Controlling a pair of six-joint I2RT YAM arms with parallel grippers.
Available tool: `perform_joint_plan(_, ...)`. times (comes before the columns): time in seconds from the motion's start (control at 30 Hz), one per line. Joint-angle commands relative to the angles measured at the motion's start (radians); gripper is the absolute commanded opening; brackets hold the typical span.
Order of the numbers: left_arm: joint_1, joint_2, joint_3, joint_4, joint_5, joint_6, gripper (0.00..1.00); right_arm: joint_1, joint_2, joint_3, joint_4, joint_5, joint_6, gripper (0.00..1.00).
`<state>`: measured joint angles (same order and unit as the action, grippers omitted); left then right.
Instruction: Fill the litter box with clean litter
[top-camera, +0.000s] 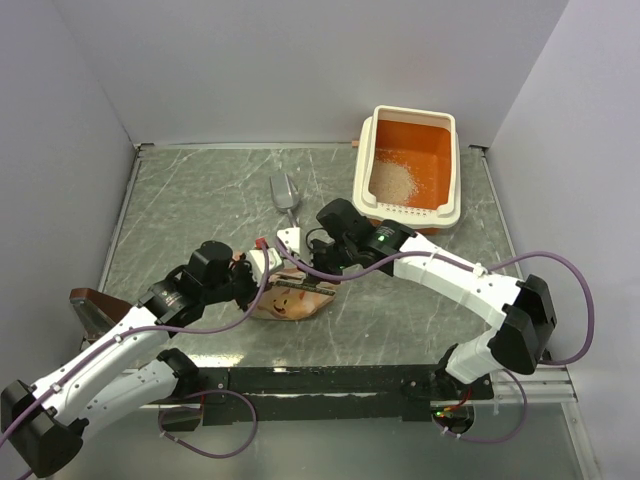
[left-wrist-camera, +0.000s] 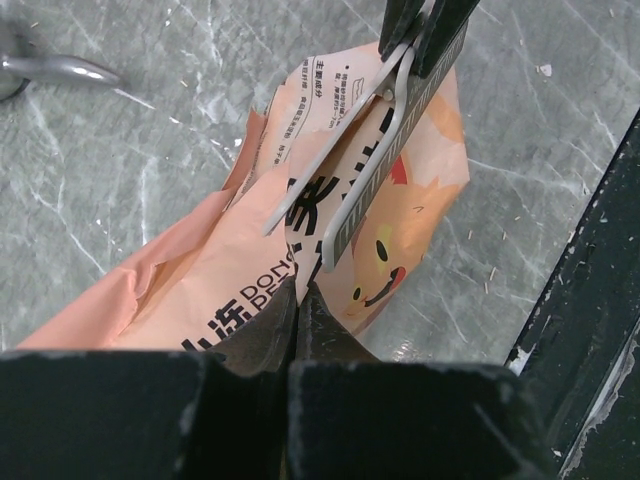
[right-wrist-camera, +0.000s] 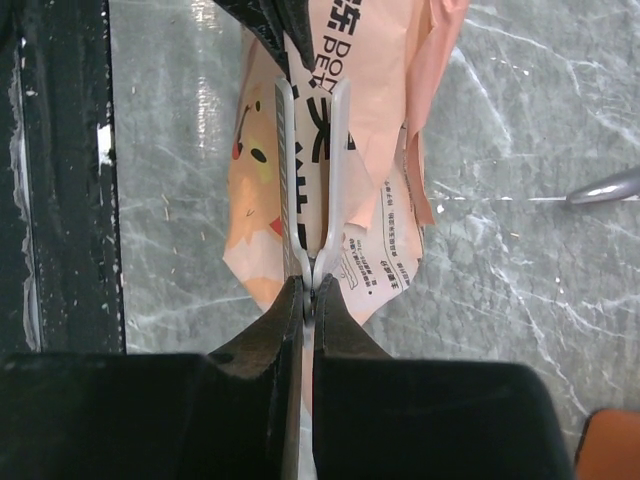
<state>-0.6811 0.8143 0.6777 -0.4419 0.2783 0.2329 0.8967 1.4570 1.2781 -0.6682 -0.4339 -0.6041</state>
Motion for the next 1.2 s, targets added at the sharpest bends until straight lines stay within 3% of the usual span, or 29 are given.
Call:
perform_joint_plan(0.0,-0.005,-0.035,0.043,0.149,0.016,-0.017,0.01,0.039,0.057,-0.033,0.057,-0.003,0.012,0.00)
perform_joint_plan(0.33,-0.005,-0.027,0.045,0.152,0.013,-0.014,0.01,0.088,0.089,-0.022,0.079,0.014,0.040,0.01)
perform_joint_plan(0.67,-0.005,-0.026,0.045,0.150,0.010,-0.015,0.01,0.099,0.045,-0.068,0.119,-0.026,0.066,0.36)
perform_joint_plan(0.7,-0.002,-0.026,0.046,0.150,0.009,-0.015,0.01,0.100,0.043,-0.069,0.119,-0.025,0.070,0.61)
perform_joint_plan(0.73,-0.003,-0.026,0.045,0.152,0.009,-0.017,0.01,0.099,0.040,-0.069,0.116,-0.025,0.069,0.99)
perform_joint_plan(1.0,-0.003,-0.027,0.042,0.152,0.004,-0.017,0.01,0.103,-0.055,-0.089,0.143,0.001,0.093,1.00)
perform_joint_plan(1.17,-0.003,-0.026,0.040,0.155,-0.007,-0.018,0.02,0.100,-0.193,-0.115,0.195,0.108,0.151,1.00)
